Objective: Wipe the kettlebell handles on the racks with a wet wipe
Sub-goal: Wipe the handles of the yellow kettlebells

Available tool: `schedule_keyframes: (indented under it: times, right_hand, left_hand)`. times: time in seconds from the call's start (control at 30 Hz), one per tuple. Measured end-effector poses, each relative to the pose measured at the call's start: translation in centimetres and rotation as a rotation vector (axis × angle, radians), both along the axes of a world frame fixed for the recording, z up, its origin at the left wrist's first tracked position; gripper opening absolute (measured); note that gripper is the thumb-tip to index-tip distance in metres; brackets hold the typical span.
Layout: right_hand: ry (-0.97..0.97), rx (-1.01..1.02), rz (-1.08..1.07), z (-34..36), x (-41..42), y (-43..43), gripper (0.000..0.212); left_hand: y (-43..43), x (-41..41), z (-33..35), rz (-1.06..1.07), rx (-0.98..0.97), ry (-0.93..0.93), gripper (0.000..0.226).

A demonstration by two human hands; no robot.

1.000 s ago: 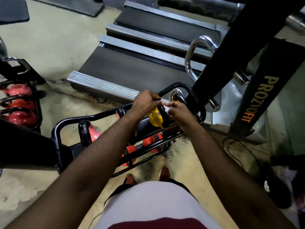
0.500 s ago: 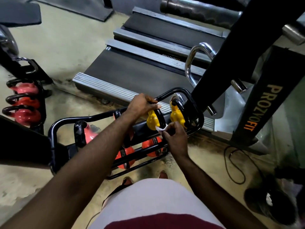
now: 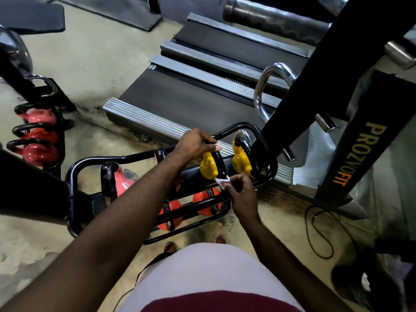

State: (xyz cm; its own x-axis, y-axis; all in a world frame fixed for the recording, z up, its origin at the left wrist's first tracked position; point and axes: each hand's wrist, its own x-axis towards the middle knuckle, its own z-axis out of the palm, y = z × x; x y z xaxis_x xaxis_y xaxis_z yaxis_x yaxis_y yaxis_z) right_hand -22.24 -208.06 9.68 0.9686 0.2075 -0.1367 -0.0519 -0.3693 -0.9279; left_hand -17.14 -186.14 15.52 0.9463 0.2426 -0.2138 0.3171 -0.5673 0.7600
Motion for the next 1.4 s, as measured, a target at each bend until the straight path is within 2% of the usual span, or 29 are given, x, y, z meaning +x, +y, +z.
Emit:
schedule_keyframes:
  times: [0.17,0.33,0.4,0.53,0.57,0.63,0.7,0.77,0.9,0.97,1.03,1.17,1.3,1.4]
  right_hand:
    - [0.137,0.11,0.131,1.7,2.1,0.9,0.019]
    - [0.183,0.098,0.167,3.6,6.3,3.8,0.007]
    - [0.057,-0.011,0.172,4.2,6.9,4.6,0.013]
    - [-0.491,-0.359,0.302,3.5,3.6,3.7,0.021]
    - [-0.573,-0.405,0.309,3.4,2.9,3.3,0.021]
    - [-0.618,-0.426,0.253,3.3,3.4,3.6,0.021]
    - [-0.565,-0.416,0.172,3.9,4.8,5.1,0.022]
    - [-0.407,-0.315,0.126,4.2,5.9,6.6,0.025]
    - [0.102,0.013,0.076,4.4,5.4,4.6,0.02]
    - [0.35,0.183,0.087,4.6,4.9,2.4,0.017]
    - [0.498,0.257,0.122,5.1,5.1,1.6,0.018]
    - [0.461,0.216,0.161,6.2,7.5,5.1,0.017]
    - [0.427,0.142,0.191,6.4,10.5,7.5,0.02]
    - [0.366,0.04,0.248,6.1,10.4,5.8,0.023]
  left_hand:
    - [0.0,-0.3,-0.1,-0.011,-0.006,0.021,0.036]
    - [0.3,-0.3,-0.1,-0.002,0.006,0.001,0.034]
    - [0.2,-0.4,-0.2,-0.005,0.013,-0.015,0.029]
    - [-0.4,-0.7,-0.8,0.041,0.023,-0.035,0.025]
    - [-0.6,-0.6,-0.9,0.047,0.025,-0.033,0.026]
    - [-1.0,-0.3,-0.6,0.047,0.026,-0.034,0.026]
    - [-1.2,0.0,-0.1,0.068,0.022,-0.036,0.025]
    - [-1.1,-0.2,-0.1,0.087,0.034,-0.036,0.025]
    - [-1.6,-1.1,-0.3,0.079,0.028,-0.016,0.025]
    - [-2.5,-1.6,0.0,0.07,0.025,-0.066,0.024]
    - [-3.8,-2.9,0.1,0.105,0.031,-0.156,0.031]
    - [-6.3,-7.4,-1.6,0.184,0.13,-0.367,0.037]
    - [-8.1,-9.8,-3.1,0.119,0.352,-0.422,0.048]
    - [-8.8,-10.0,-3.9,0.017,0.488,-0.469,0.041]
